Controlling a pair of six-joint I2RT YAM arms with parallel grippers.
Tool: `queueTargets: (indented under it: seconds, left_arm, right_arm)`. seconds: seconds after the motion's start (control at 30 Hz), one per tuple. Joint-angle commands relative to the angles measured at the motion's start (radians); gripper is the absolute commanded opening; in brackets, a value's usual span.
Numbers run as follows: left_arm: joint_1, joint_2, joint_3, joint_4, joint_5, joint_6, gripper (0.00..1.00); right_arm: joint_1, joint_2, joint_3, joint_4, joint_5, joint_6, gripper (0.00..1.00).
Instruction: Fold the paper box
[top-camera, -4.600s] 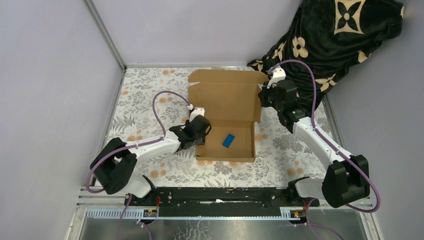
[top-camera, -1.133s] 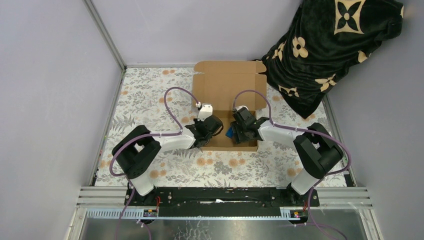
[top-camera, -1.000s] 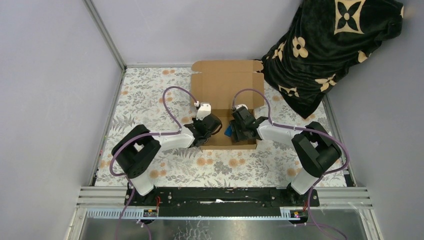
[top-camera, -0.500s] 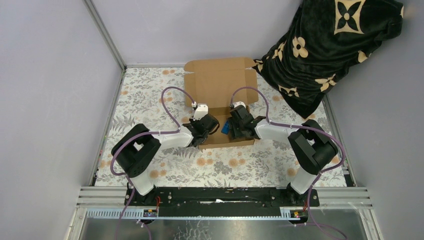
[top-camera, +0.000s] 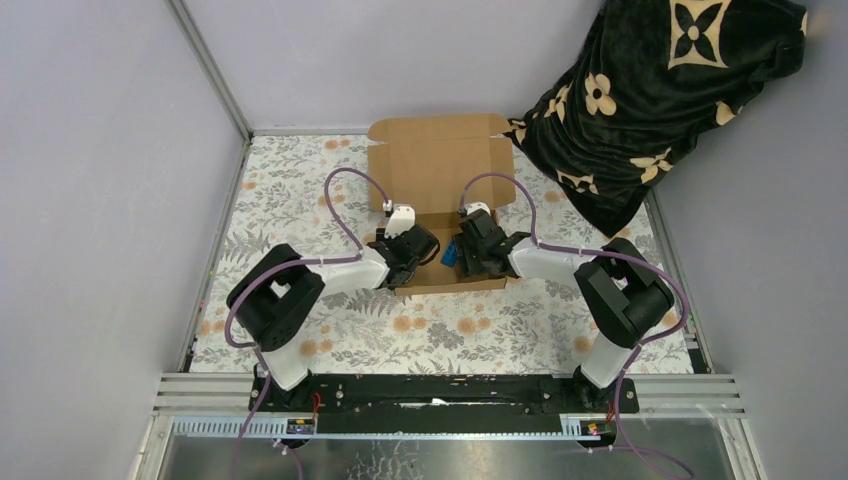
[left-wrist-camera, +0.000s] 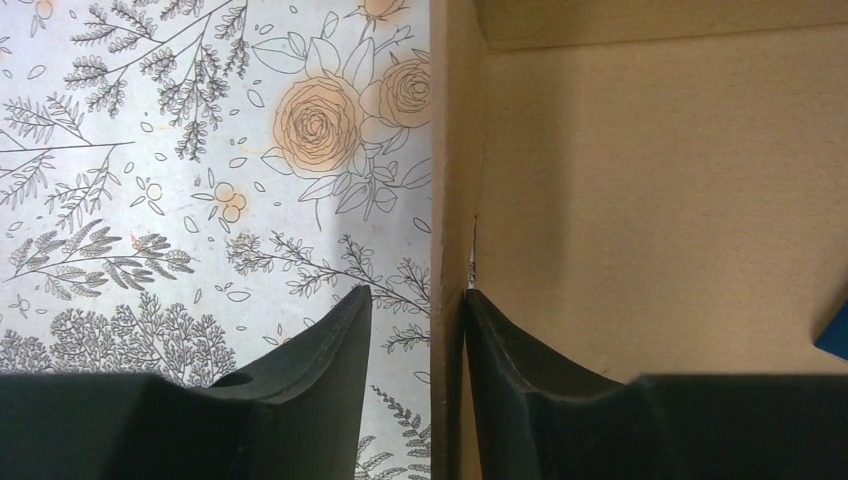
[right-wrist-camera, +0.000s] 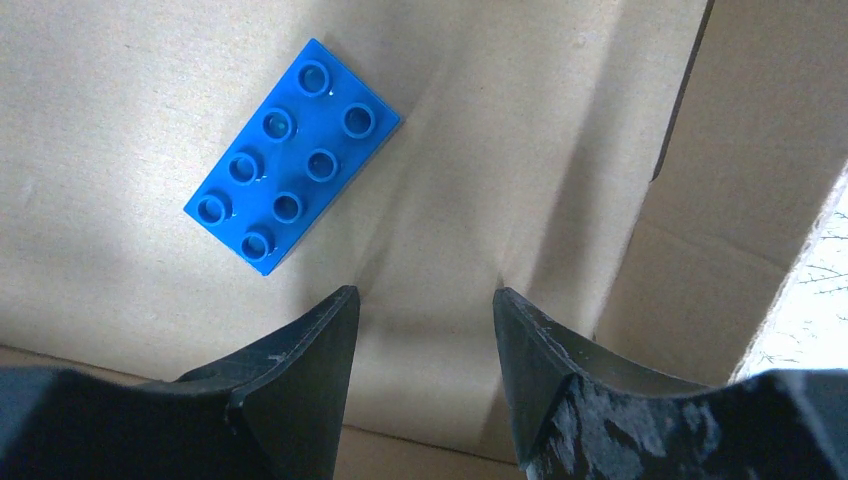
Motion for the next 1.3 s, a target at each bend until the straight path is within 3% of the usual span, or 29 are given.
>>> queueTargets:
  seconds: [0.0,0.13,0.37,1.07,1.27]
  left_arm:
    - [0.017,0.023,0.024,-0.082,-0.124,0.012,0.45]
    - [0.018,0.029,0.020,-0.085,-0.136,0.005,0.37]
    - [0.020,0.051,0.037,-0.078,-0.137,0.001,0.00]
    - [0.002,0.144,0.087,-0.107,-0.164,0.024,0.00]
    - [0.023,0.033,0.048,-0.056,-0.111,0.052,0.34]
  right_arm:
    - [0.000,0.072,-0.035,-0.116,-0.008,0.015,0.60]
    - [0.000,0.076,-0.034,-0.115,-0.011,0.014,0.60]
    - [0.000,0.080,-0.031,-0.120,-0.013,0.012,0.60]
    - [0.000,0.087,-0.018,-0.129,-0.025,0.007,0.60]
    - [0.000,0.084,-0.019,-0.132,-0.029,0.006,0.60]
